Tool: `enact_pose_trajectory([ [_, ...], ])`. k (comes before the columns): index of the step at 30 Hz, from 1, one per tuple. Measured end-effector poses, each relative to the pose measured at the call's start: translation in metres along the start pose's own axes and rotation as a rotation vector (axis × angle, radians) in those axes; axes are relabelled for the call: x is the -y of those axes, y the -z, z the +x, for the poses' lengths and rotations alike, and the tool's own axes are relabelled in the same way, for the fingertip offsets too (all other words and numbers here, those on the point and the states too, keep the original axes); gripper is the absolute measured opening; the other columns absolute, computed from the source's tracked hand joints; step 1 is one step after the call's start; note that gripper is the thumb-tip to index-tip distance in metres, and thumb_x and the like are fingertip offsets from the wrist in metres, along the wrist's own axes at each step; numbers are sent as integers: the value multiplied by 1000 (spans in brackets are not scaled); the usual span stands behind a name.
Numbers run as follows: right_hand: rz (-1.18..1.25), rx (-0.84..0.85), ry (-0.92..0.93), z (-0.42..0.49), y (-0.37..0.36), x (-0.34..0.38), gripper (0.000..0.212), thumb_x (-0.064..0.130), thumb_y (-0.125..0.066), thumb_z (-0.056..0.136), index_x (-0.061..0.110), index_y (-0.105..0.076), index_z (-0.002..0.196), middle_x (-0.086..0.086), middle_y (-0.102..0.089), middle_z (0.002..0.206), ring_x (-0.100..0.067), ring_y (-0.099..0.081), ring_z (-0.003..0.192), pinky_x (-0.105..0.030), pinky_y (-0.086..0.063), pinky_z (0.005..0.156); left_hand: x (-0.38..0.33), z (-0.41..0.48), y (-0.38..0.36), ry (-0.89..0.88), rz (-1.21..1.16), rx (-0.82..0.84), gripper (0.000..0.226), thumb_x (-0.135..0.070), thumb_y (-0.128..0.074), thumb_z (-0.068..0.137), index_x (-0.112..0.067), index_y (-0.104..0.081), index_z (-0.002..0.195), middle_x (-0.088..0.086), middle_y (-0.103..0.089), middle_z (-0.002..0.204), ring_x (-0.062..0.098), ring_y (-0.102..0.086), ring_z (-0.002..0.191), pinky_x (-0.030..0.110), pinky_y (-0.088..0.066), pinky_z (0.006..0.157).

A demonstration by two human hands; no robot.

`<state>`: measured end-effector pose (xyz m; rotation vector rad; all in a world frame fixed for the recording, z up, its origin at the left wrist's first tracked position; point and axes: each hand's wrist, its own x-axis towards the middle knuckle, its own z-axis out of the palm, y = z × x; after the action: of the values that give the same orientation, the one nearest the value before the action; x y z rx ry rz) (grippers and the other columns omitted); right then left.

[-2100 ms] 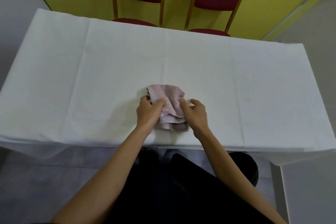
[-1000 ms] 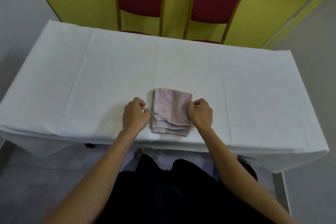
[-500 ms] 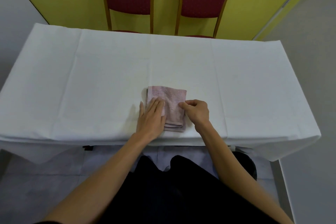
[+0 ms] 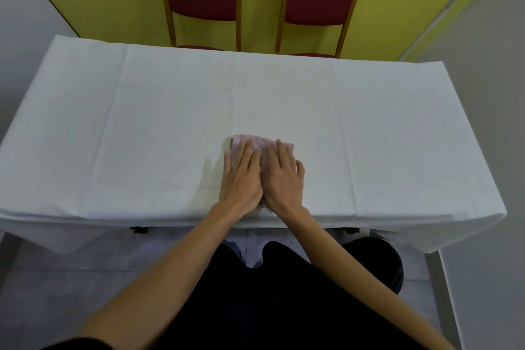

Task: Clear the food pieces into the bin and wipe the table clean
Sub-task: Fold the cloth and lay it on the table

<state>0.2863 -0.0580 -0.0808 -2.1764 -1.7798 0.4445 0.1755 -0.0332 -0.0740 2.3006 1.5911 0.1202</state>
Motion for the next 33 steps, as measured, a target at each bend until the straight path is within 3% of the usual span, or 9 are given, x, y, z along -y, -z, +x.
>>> enact_pose_trajectory([
  [3, -92, 177, 19, -7, -15, -18, 60, 37, -16, 104, 17, -5, 159, 0, 6, 167, -17, 11, 153, -57, -7, 121, 16, -1, -10, 20, 36, 104, 59, -35, -20, 108, -15, -4, 161, 2, 14, 167, 17, 19, 153, 49, 12, 121],
  [6, -97, 165, 49, -5, -19, -25, 59, 41, -7, 104, 20, 4, 159, 5, 14, 166, -12, 18, 151, -57, 3, 121, 33, -7, -15, 32, 54, 127, 63, -47, -17, 106, -23, 3, 160, -3, 21, 165, 15, 20, 152, 53, 10, 122],
  [11, -97, 167, 60, -1, -20, -30, 60, 41, -13, 105, 20, 6, 158, 5, 15, 165, -12, 19, 151, -57, 7, 120, 29, -21, -16, 137, 40, 146, 64, -49, -14, 105, -22, 6, 159, 1, 20, 165, 20, 20, 153, 53, 13, 122],
  [15, -106, 219, 59, -1, -15, -28, 61, 41, -13, 106, 17, 10, 157, 0, 20, 164, -19, 24, 149, -59, 7, 120, 22, -35, -13, 108, 85, 95, 61, -43, -13, 106, -16, -5, 160, 2, 11, 167, 20, 13, 154, 53, 11, 122],
  [19, -147, 177, 118, -31, -8, -30, 62, 35, -20, 106, 12, 4, 158, -5, 13, 166, -23, 20, 151, -59, 6, 120, 15, -63, -16, 82, 114, 60, 70, -44, 1, 99, -11, -12, 159, 4, -2, 168, 19, 2, 155, 51, 7, 122],
  [23, -127, 250, 171, -69, -13, -41, 63, 40, -20, 107, 15, 4, 158, -1, 13, 166, -19, 20, 151, -57, 8, 119, 4, -78, -27, 130, 99, 72, 57, -31, -20, 108, -10, -10, 159, 4, -1, 168, 18, 1, 155, 51, 6, 122],
  [30, -208, 365, 242, -61, 8, -51, 64, 46, -16, 106, 16, 4, 159, 0, 12, 166, -19, 17, 152, -56, 5, 121, -11, -79, -21, 188, 153, 156, 58, -30, -20, 108, -9, -3, 160, 4, 6, 168, 19, 5, 155, 53, 4, 123],
  [33, -169, 340, 235, -57, 18, -49, 60, 42, -16, 106, 15, -9, 159, -1, 0, 167, -20, 8, 153, -57, 1, 120, -17, -77, -11, 199, 115, 187, 58, -29, -20, 107, -9, -7, 159, 5, 2, 168, 19, 2, 155, 55, 4, 123],
])
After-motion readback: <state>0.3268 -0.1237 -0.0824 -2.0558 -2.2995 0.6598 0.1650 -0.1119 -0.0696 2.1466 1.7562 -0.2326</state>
